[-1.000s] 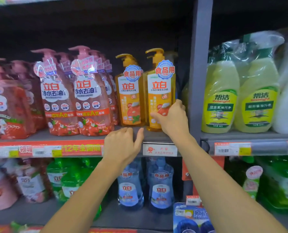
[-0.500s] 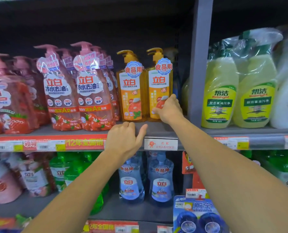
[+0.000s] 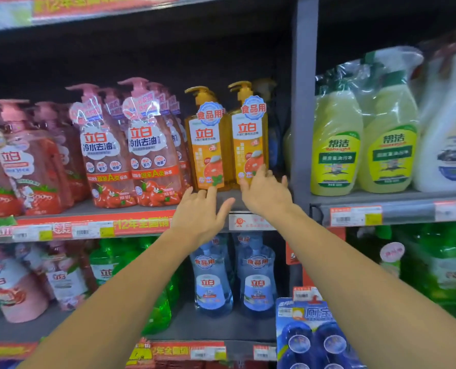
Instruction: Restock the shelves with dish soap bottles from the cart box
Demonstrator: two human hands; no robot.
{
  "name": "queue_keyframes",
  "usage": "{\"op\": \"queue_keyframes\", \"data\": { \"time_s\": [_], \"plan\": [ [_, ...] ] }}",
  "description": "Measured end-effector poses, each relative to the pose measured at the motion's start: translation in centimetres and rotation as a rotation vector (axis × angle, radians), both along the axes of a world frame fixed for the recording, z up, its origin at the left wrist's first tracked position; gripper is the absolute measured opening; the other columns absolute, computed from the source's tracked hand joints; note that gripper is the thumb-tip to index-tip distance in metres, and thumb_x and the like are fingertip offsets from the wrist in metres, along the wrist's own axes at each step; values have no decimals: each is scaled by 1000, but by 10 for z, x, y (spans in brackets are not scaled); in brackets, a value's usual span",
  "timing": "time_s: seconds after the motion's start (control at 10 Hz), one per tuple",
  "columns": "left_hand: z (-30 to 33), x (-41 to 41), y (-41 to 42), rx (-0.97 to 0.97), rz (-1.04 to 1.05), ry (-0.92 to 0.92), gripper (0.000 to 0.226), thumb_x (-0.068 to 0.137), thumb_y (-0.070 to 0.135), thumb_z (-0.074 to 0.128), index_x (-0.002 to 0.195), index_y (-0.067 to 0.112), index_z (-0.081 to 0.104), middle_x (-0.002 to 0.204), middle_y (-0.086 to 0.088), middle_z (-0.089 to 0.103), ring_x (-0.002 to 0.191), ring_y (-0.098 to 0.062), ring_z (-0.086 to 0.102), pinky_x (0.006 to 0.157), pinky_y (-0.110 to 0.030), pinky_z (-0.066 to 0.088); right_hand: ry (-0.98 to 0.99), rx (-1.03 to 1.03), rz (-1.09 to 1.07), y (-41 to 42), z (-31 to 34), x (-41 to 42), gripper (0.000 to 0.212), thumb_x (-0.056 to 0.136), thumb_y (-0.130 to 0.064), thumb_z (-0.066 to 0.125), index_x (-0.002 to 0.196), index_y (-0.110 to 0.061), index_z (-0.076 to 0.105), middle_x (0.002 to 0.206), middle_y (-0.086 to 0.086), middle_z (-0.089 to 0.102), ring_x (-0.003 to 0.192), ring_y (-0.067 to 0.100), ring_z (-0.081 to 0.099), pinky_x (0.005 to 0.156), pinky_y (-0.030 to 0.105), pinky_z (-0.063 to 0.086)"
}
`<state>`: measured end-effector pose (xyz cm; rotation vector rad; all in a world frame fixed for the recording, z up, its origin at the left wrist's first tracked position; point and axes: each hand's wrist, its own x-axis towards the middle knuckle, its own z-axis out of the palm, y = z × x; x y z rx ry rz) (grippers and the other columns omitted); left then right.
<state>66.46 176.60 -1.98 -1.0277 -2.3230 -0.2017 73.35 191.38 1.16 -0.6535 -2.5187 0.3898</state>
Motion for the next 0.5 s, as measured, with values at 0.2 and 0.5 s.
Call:
{"op": "queue_keyframes", "data": {
  "time_s": [0.2, 0.5],
  "plan": [
    [-11, 11, -16, -144, 24, 116, 82, 93, 64, 7, 145, 9, 38, 145, -10, 49, 135, -26, 43, 116, -45, 28, -13, 359, -75, -28, -41, 33, 68, 106, -46, 15, 157, 1, 14, 164, 17, 17, 153, 30, 10, 122, 52, -3],
    [-25, 45, -85, -312, -31, -7, 73, 100, 54, 35, 154, 8, 17, 160, -13, 20, 146, -29, 22, 119, -44, 22, -236, 214, -22, -97, -72, 67, 74, 106, -45, 27, 157, -3, -5, 166, 15, -10, 154, 30, -3, 124, 49, 9]
  ]
}}
